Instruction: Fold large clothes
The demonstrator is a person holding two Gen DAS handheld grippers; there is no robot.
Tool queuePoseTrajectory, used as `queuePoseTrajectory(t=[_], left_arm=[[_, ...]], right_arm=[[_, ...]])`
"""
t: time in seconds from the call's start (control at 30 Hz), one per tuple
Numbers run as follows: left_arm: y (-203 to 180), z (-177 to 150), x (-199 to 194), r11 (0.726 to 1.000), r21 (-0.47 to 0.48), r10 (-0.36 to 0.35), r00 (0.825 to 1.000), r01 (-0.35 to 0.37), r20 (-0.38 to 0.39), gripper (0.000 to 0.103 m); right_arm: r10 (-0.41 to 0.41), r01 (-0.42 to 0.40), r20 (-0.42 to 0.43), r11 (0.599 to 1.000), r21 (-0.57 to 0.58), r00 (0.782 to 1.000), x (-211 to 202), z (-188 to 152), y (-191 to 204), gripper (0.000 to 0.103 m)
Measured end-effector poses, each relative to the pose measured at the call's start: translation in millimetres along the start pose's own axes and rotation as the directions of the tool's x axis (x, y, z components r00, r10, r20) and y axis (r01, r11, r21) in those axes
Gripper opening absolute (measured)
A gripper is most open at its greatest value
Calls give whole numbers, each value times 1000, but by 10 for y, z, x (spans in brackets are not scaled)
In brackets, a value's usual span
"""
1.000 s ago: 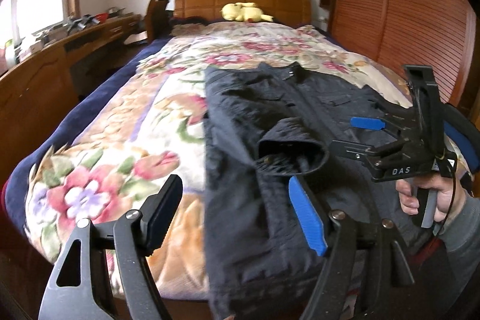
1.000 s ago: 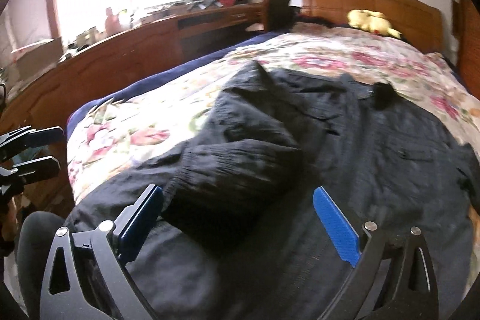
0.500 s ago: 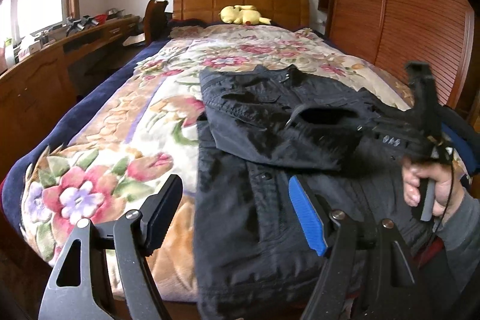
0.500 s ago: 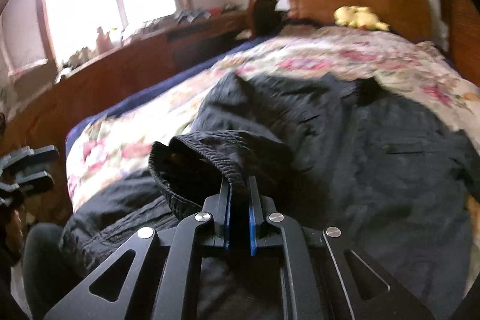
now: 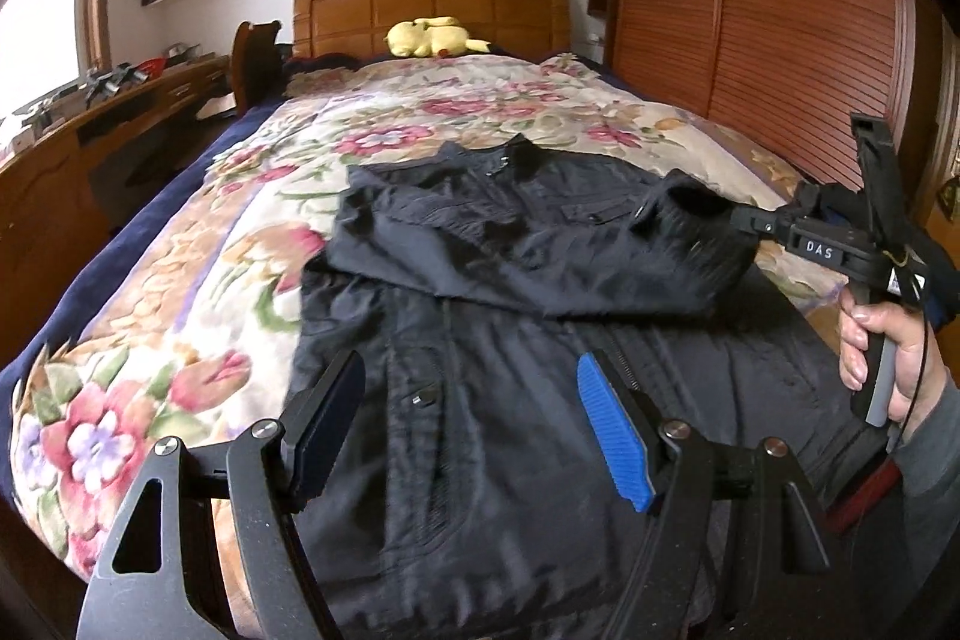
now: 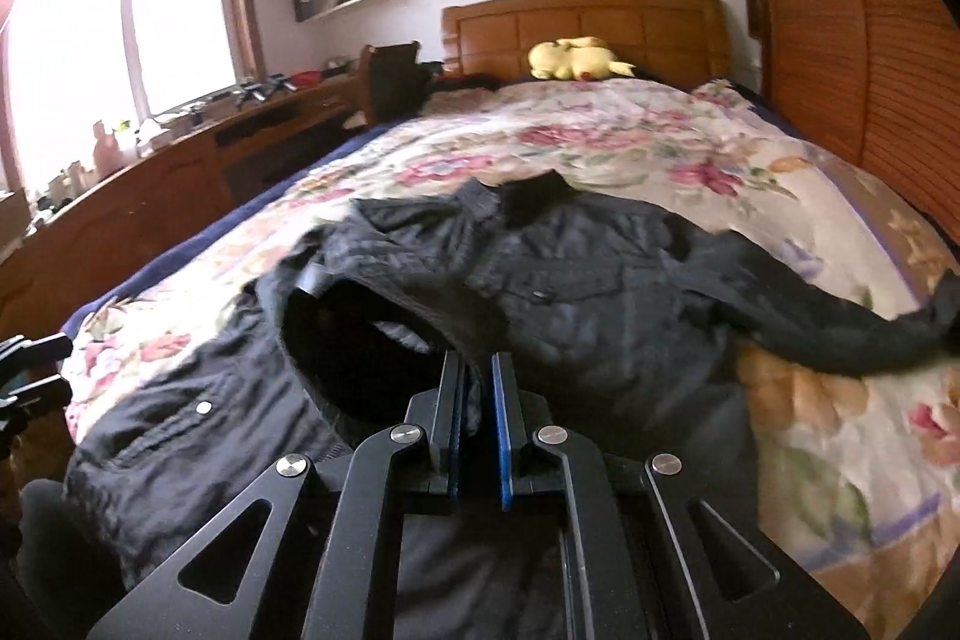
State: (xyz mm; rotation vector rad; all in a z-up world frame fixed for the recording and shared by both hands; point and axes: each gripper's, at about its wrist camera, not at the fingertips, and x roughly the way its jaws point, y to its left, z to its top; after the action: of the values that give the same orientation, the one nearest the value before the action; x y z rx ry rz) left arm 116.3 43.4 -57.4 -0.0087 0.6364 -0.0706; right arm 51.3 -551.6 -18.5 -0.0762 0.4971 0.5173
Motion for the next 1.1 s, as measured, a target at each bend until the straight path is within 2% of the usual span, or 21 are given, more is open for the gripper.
queuePoseTrajectory(t=[0.17,0.33,0.43,0.47,0.5,0.57,0.67,0.83,0.97,1.1], left_arm=[[-143,110,110,1000,6,-15,1000,15,6,74],[-267,151,232,999,16,-28,1000,28,1,74],[-305,147,269,999,21,-27,1000,26,2,74],[-319,149,284,999,20,-25,1000,25,2,74],[-320,144,294,1000,18,-24,1000,24,2,74],[-326,132,321,1000,15,-21,1000,20,2,74],[-320,89,363,1000,11,-16,1000,17,-11,74],[-344,49,383,999,39,-12,999,13,-32,74],[-343,42,370,999,42,-11,999,12,-34,74],[-340,17,359,999,50,-12,999,14,-38,74]], right_arm=[[-17,16,15,999,34,1000,-219,-4,-24,9],[-33,33,13,999,40,999,-348,-19,-20,20],[6,-6,13,1000,29,1000,-331,-19,29,42],[25,-25,14,999,22,1000,-311,-20,70,52],[40,-40,13,999,12,999,-296,-17,88,58],[64,-64,2,998,-15,998,-246,-9,113,62],[98,-99,-17,993,-72,995,-145,1,237,64],[75,-83,-56,984,-160,996,12,45,459,69],[1,-24,-108,977,-212,994,236,67,519,70],[-59,26,-173,983,-184,983,447,82,406,70]])
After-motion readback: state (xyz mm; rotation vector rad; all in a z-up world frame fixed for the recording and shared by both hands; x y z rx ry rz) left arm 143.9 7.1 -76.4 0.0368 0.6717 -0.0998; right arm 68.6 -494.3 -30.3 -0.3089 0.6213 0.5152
